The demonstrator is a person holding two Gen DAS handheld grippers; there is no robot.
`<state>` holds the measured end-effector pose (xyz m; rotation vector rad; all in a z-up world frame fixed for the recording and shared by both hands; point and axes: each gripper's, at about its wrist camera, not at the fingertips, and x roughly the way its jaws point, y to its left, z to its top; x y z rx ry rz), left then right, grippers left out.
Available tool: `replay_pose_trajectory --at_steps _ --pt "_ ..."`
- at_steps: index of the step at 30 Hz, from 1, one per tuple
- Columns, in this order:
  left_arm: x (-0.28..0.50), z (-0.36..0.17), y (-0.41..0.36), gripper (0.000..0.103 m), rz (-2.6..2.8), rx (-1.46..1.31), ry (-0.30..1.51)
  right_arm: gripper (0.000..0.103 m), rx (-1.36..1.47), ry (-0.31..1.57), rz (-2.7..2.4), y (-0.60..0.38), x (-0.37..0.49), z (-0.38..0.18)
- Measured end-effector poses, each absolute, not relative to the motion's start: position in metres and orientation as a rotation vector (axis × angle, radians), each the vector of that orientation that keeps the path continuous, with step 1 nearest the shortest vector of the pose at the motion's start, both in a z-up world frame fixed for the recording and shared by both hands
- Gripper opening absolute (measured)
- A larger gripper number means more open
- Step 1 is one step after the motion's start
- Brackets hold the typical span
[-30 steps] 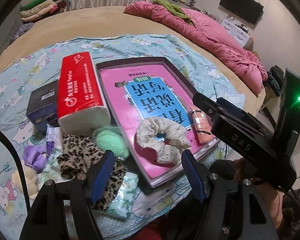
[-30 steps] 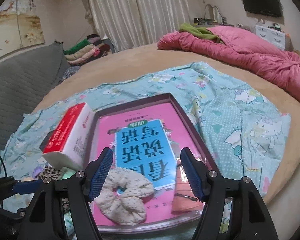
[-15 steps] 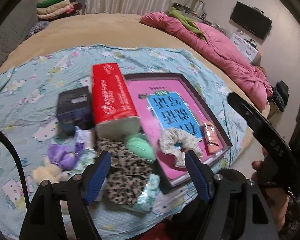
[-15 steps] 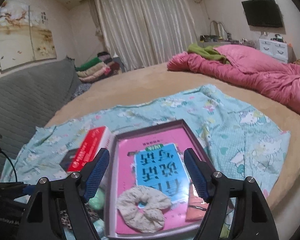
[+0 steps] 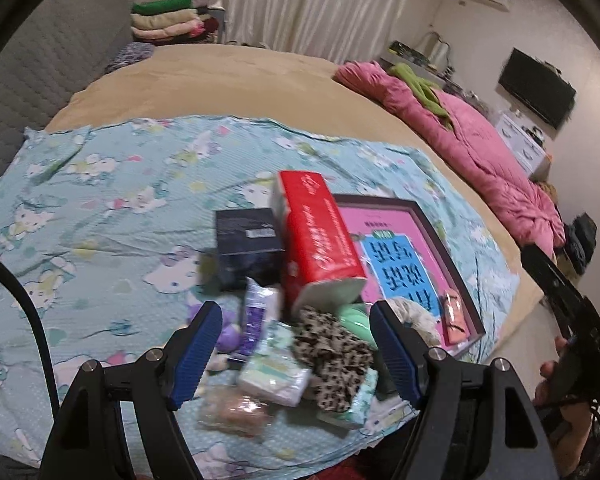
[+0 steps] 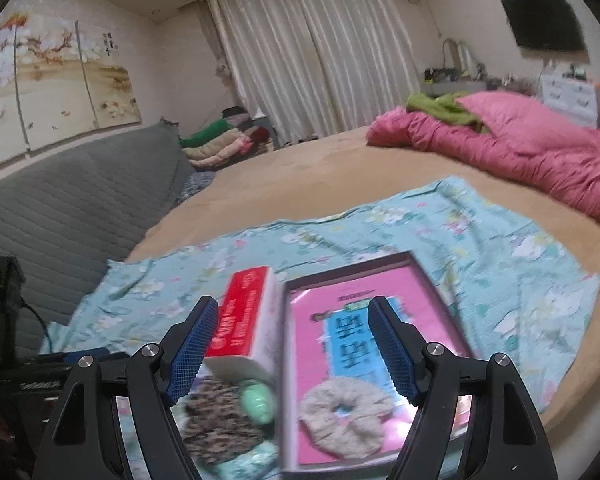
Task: Organize soft objects
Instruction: 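Withdraw both open grippers from the box back toward the pile, then grasp the leopard-print cloth with the right gripper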
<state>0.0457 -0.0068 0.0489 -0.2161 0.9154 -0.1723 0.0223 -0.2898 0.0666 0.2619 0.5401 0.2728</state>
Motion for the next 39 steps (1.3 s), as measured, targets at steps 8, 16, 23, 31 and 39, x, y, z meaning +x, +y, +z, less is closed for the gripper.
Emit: replay_pose_trajectory --at_steps 8,16,23,31,39 --pt "0.036 0.051 0.027 0.076 -0.118 -0.236 0.904 0.078 0.219 0.574 0.319 -0.265 0.014 0.065" --pt "0.024 0.035 0.042 0.076 -0.117 -0.248 0.937 0.078 0.179 0.616 0.352 -0.241 0.005 0.054" --pt "0.015 0.022 0.046 0.076 -0.108 -0.233 0.96 0.078 0.12 0.657 0.372 -0.223 0.0 0.041" --pt "0.009 -0.001 0.041 0.076 -0.131 -0.215 1.023 0.078 0.04 0.701 0.408 -0.199 -0.001 0.025" --pt "0.008 -0.033 0.03 0.076 -0.15 -0.209 1.11 0.078 -0.003 0.762 0.416 -0.19 0.004 0.005"
